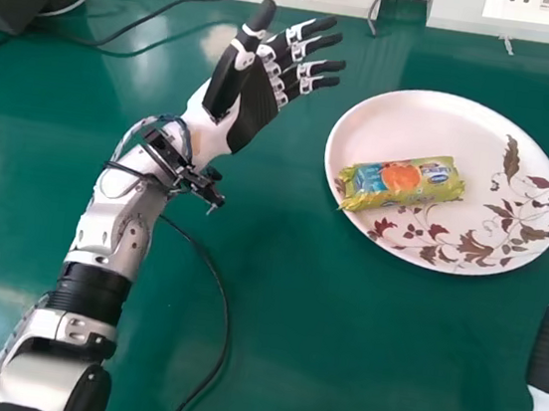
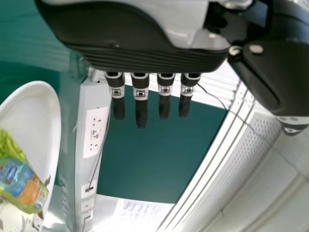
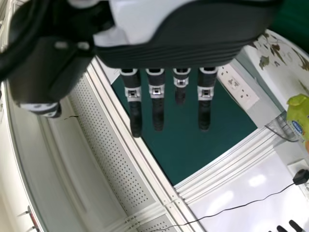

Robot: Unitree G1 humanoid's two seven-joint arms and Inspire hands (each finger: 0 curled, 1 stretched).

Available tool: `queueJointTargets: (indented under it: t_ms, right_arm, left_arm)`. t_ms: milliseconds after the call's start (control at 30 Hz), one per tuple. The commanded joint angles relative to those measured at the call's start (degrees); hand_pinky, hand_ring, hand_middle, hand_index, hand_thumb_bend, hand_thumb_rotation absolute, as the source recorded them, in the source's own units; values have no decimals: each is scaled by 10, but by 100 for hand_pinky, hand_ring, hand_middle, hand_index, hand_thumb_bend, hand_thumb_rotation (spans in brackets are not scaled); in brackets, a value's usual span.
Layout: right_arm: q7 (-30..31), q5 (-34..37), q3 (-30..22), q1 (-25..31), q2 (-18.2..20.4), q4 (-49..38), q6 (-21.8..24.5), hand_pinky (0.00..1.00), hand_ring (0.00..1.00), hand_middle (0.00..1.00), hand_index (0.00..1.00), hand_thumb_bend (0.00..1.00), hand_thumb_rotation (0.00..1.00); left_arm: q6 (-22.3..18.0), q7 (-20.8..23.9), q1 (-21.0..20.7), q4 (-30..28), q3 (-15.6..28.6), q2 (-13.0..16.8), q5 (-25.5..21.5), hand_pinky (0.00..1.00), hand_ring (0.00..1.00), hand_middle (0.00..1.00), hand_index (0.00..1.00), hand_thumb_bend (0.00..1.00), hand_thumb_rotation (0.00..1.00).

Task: Pick up biscuit and place it in the plate

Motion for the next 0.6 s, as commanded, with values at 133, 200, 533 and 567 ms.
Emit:
queueJointTargets:
  t_ms: [133,200,533,567]
  right_arm:
    - [8,7,-1,5,19,1,3,72,81,79,72,77,0]
    - [8,6,0,5,19,-1,4,70,81,79,72,79,1]
    - [11,14,0,8,19,-1,11,72,80,78,72,79,0]
    - [12,15,0,8,19,-2,11,71,79,77,71,80,0]
  left_arm:
    - [50,21,39,-49,22,-2,-32,90,88,97,96,100,62]
    - [58,22,46,-59,26,-2,-38,92,89,97,96,100,63]
    - [135,32,76,-98,60,-11,-110,93,87,98,96,100,62]
    - [141,35,79,-101,63,-12,-116,93,87,98,96,100,62]
